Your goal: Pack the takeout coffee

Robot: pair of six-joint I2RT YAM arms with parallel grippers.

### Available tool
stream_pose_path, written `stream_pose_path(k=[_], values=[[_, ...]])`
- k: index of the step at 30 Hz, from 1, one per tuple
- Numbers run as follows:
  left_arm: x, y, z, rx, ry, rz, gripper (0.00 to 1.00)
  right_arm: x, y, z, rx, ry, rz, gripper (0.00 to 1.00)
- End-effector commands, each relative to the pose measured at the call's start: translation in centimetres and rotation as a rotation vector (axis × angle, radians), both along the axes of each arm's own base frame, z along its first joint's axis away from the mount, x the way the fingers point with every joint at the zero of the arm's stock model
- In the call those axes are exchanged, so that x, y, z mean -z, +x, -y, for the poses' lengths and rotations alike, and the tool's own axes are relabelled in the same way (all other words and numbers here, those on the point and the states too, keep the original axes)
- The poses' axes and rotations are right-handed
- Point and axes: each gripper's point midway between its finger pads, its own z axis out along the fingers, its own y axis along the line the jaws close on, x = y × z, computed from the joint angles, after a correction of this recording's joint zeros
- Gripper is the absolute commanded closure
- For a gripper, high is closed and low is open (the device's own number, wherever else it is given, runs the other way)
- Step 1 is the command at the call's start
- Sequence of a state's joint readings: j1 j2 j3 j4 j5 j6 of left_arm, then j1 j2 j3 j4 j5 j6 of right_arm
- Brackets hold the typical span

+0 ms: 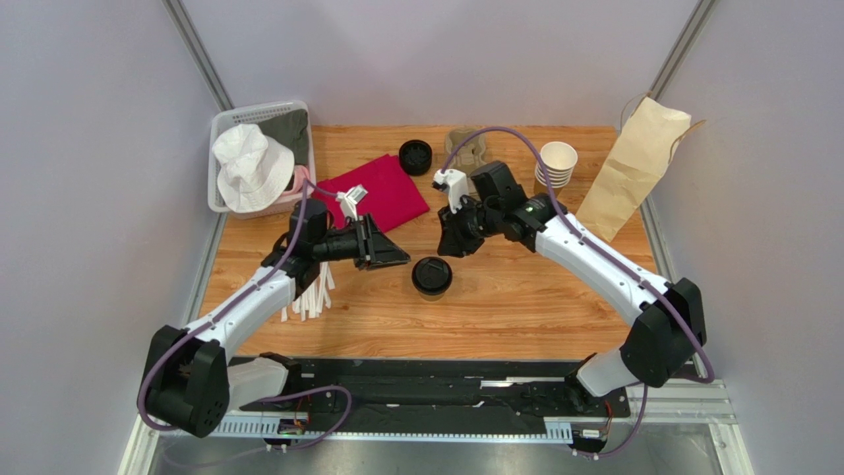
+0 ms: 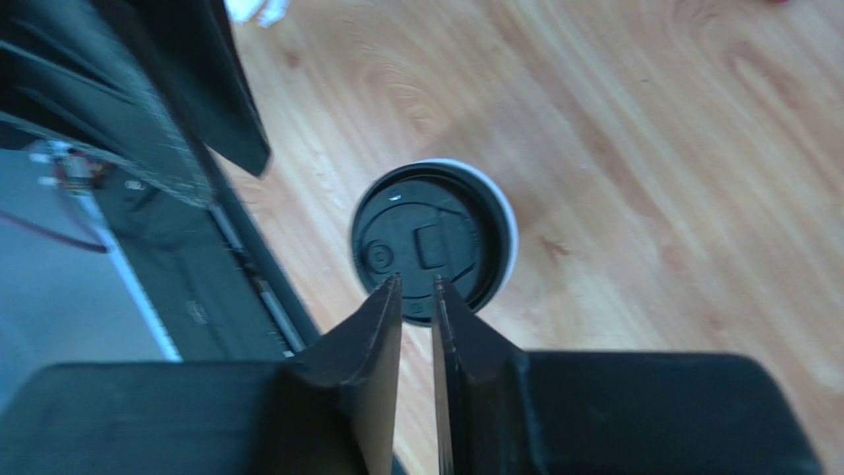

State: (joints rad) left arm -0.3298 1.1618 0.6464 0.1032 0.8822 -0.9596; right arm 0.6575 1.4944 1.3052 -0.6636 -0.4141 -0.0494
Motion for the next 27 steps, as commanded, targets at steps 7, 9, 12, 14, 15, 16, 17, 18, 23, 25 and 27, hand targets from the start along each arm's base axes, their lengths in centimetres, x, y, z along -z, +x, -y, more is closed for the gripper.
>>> stream_pose_path(k=[7,9,12,14,15,16,17,18,23,25,27], values=[[-0.2,0.0,5.0,0.144,0.002,0.026,0.83,0.5,-5.2,-1.2,-0.028,0.21,-0.405,1.0],[0.5,0.1,5.1,0.149,0.018,0.001,0.9,1.0,-4.8,-1.2,-0.012,0.224,-0.434,1.0],[1.4,0.2,5.6,0.166,0.032,-0.016,0.98,2.4,-4.4,-1.6,0.0,0.228,-0.469,1.0],[2.3,0.2,5.8,0.172,0.049,-0.036,1.0,3.3,-3.9,-1.7,0.011,0.222,-0.49,1.0],[2.7,0.5,5.9,0.174,0.056,-0.045,1.0,3.6,-3.7,-1.8,0.013,0.222,-0.495,1.0],[2.9,0.7,5.9,0.179,0.066,-0.032,1.0,3.8,-3.5,-1.9,0.017,0.222,-0.498,1.0],[3.2,0.8,5.9,0.179,0.077,-0.038,1.0,4.3,-3.1,-1.9,0.029,0.218,-0.517,1.0],[3.1,1.0,6.1,0.181,0.075,-0.031,1.0,4.4,-2.8,-1.8,0.035,0.222,-0.523,1.0],[4.7,1.9,6.1,0.173,0.091,-0.056,1.0,5.6,-1.8,-1.3,0.064,0.224,-0.557,1.0],[5.5,2.2,5.9,0.168,0.1,-0.079,1.0,6.3,-1.6,-1.2,0.071,0.22,-0.573,1.0],[6.3,2.2,5.8,0.17,0.11,-0.096,1.0,7.0,-1.5,-1.1,0.075,0.211,-0.584,1.0]])
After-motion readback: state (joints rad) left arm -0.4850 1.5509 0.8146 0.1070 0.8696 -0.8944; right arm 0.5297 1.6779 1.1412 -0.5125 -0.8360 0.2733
